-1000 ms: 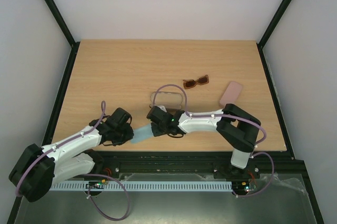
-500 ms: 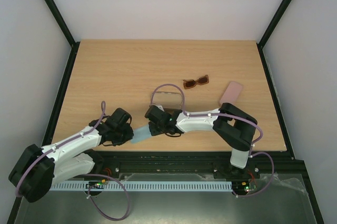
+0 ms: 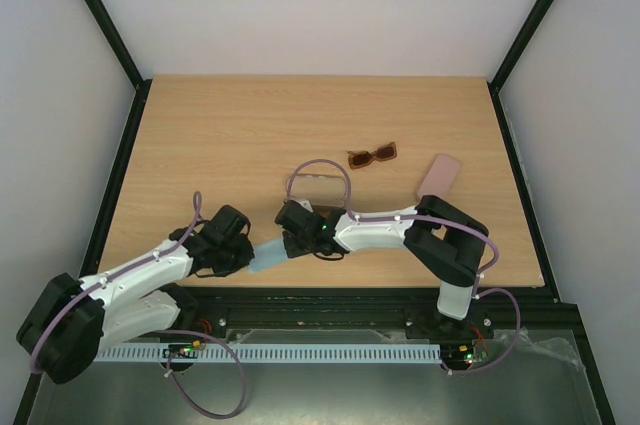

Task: Organize the sunglasses
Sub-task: Pick up the glasses cleaning cloth from the center of the board, then place the glasses cleaning cloth in the sunglasses case.

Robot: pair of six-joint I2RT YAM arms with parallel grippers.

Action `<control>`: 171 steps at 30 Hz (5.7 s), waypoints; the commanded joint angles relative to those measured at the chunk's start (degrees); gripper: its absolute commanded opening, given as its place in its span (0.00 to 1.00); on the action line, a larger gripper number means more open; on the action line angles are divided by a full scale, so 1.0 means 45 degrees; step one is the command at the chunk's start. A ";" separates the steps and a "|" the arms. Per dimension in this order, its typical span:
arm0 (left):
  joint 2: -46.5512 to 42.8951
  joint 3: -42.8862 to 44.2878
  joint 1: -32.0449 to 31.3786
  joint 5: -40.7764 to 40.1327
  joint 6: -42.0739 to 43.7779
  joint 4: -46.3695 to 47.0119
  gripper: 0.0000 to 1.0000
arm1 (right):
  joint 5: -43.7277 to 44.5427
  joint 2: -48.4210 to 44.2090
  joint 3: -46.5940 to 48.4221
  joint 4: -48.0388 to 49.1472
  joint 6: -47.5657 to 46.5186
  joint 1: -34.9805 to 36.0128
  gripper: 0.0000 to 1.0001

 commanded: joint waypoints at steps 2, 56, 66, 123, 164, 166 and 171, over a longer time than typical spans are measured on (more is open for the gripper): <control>-0.0396 0.0162 0.0003 -0.0157 0.0425 -0.0416 0.02 | 0.0988 -0.0796 -0.0188 0.0009 0.0298 0.0097 0.01; 0.8792 0.9401 0.0457 0.0728 0.5901 -0.0283 0.02 | 0.3779 -0.1568 -0.0175 -0.1822 0.1366 -0.2714 0.01; 0.8783 0.8252 0.0449 0.0917 0.5680 0.0316 0.02 | 0.3684 -0.1352 -0.0903 -0.1419 0.1531 -0.2709 0.01; 0.9459 0.7853 -0.0347 -0.0343 0.5399 0.0297 0.02 | 0.2405 -0.2181 -0.1305 -0.0213 0.1020 -0.2725 0.16; 0.7183 0.6838 -0.0205 0.0895 0.4443 0.2306 0.06 | 0.2102 -0.0685 -0.1409 0.0350 0.1261 -0.2724 0.24; 0.7497 0.6677 -0.0174 0.1261 0.4278 0.2960 0.06 | 0.2037 -0.0706 -0.1401 0.0351 0.1264 -0.2721 0.24; 0.8257 0.6630 -0.0172 0.1085 0.4111 0.3460 0.05 | 0.2022 -0.0798 -0.1322 0.0218 0.1221 -0.2715 0.24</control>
